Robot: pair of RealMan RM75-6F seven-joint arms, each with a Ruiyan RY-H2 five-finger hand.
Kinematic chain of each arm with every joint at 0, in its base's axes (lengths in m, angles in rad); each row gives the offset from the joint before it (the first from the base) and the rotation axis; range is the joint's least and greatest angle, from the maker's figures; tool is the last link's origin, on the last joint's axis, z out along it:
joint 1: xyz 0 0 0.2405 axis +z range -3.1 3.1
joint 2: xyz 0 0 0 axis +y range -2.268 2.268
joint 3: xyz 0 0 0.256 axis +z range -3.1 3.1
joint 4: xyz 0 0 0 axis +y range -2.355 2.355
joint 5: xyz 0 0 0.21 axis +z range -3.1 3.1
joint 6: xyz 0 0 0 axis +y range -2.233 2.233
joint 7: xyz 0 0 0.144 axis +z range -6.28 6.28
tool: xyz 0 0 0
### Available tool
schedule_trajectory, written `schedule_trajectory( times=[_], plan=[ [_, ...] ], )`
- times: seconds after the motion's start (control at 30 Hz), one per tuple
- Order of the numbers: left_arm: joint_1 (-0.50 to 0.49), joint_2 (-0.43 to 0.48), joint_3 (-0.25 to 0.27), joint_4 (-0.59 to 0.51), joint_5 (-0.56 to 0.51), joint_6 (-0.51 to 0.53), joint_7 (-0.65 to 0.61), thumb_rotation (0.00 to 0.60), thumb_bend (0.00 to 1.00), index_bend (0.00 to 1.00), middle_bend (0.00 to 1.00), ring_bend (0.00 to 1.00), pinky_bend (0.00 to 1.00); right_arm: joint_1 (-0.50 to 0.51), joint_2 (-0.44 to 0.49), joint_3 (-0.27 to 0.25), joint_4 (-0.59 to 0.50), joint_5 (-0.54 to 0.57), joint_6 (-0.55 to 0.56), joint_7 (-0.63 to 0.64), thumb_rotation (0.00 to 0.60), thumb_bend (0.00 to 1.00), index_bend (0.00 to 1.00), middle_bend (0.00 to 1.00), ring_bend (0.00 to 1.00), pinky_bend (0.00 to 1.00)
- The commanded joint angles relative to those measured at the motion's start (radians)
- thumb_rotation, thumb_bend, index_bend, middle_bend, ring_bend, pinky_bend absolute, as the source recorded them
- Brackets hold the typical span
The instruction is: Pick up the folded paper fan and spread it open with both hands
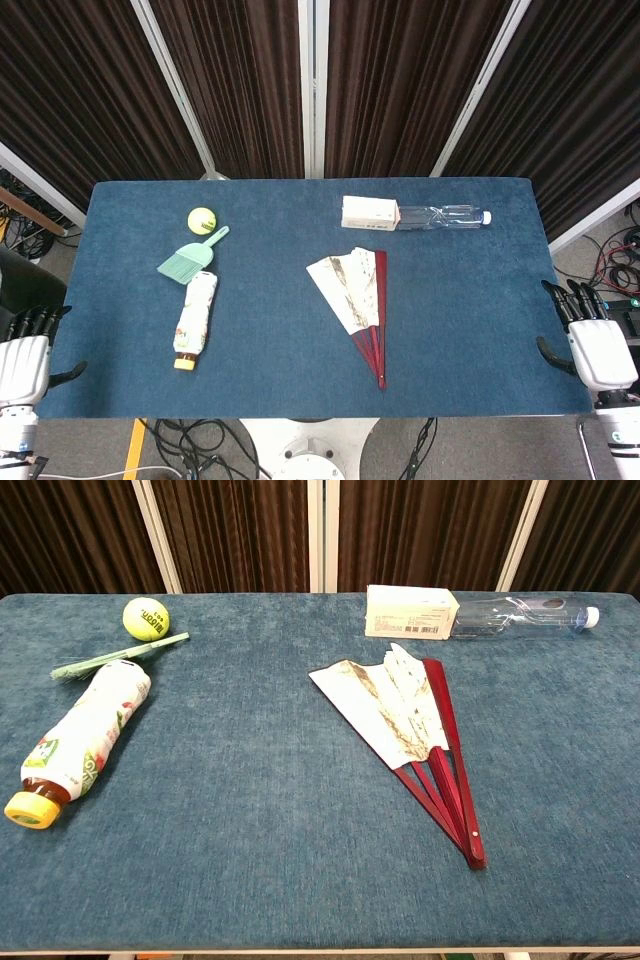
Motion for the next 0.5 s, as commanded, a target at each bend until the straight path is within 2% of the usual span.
schedule_trajectory(
  times=[0.03, 0.2, 0.4, 0.5],
  plan=[
    [-0.001, -0.001, 0.0, 0.002, 0.001, -0.001, 0.0, 0.6, 0.02, 0.18, 0.15, 0.1, 0.11, 0.0, 0.001, 0.0, -0.003, -0.002, 0.0, -0.004, 0.6, 0.26, 0.0, 0.13, 0.0, 0.0],
    [-0.001, -0.005, -0.003, 0.006, 0.006, 0.007, -0.001, 0.6, 0.02, 0.18, 0.15, 0.1, 0.11, -0.003, 0.003, -0.002, -0.007, -0.007, 0.004, -0.004, 0.6, 0.26, 0.0, 0.13, 0.0, 0.0],
    [0.011, -0.043, -0.022, 0.054, 0.048, 0.087, -0.005, 0.6, 0.02, 0.18, 0.15, 0.1, 0.11, -0.011, 0.005, 0.002, -0.007, -0.03, 0.04, 0.009, 0.6, 0.26, 0.0, 0.14, 0.0, 0.0],
    [0.013, -0.043, -0.016, 0.056, 0.055, 0.088, -0.002, 0.6, 0.02, 0.18, 0.15, 0.1, 0.11, -0.014, 0.003, 0.0, -0.008, -0.036, 0.047, 0.011, 0.6, 0.26, 0.0, 0.14, 0.0, 0.0]
  ],
)
